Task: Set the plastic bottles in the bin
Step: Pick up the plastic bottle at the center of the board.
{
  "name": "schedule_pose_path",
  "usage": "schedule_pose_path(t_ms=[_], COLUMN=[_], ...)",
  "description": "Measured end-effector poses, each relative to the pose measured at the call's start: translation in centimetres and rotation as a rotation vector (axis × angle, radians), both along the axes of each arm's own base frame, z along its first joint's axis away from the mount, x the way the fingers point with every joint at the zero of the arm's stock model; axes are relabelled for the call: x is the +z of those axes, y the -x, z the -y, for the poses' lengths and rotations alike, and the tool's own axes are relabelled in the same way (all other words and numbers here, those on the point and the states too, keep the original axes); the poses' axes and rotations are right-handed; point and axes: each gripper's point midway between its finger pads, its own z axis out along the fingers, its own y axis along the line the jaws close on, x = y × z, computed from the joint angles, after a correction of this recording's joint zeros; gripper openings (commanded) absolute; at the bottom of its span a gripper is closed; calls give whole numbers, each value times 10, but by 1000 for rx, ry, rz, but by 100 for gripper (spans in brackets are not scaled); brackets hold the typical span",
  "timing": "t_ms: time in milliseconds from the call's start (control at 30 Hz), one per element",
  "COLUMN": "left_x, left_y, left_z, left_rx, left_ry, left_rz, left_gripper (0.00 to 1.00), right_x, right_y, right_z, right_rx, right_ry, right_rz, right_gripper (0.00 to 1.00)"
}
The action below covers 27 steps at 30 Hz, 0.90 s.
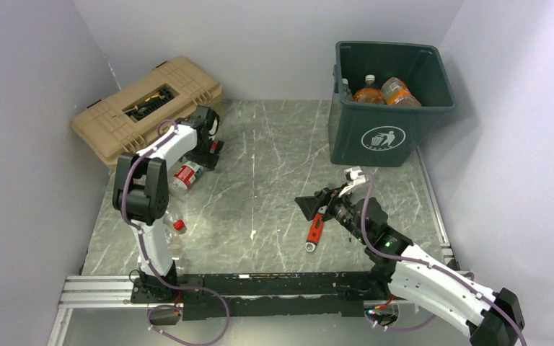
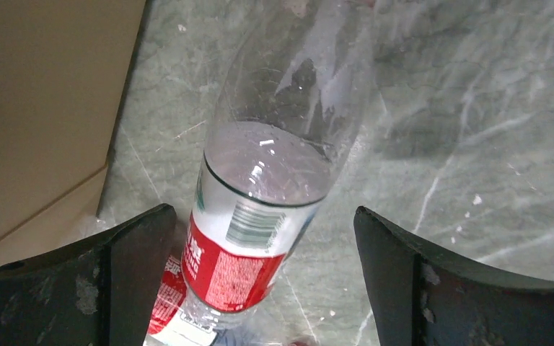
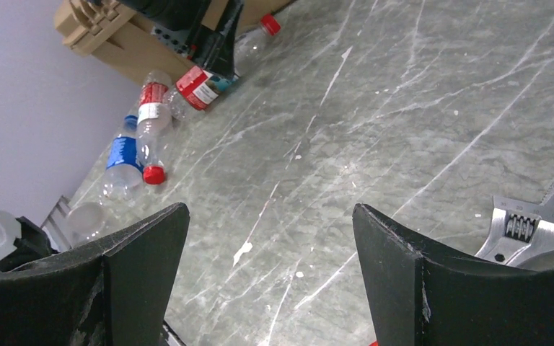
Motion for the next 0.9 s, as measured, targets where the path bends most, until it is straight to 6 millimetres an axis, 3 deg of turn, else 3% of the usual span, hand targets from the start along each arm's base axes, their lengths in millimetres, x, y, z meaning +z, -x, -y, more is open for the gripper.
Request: schedule_pose_path(t_ms=[133,333,567,767,900], left_x=[-16,-40,-43,-37,-3], left_y=[0,7,9,15,28], left_z=[-4,-1,5,19,55], left_rx=[11,5,-2,-34,-88], left_ry=[9,23,49,50,119], left_rz=[-42,-116,-126,-118,-35], left_gripper=[97,83,64,54,52], right_x=[5,10,10,8,26], right_y=[2,3,3,3,0], right_z=[0,2,2,2,1], right_rx=[5,5,5,5,7], right_ry=[-13,-26,-25,-7,12], right_rz=[12,26,25,15,36], right_gripper=[88,88,88,88,88])
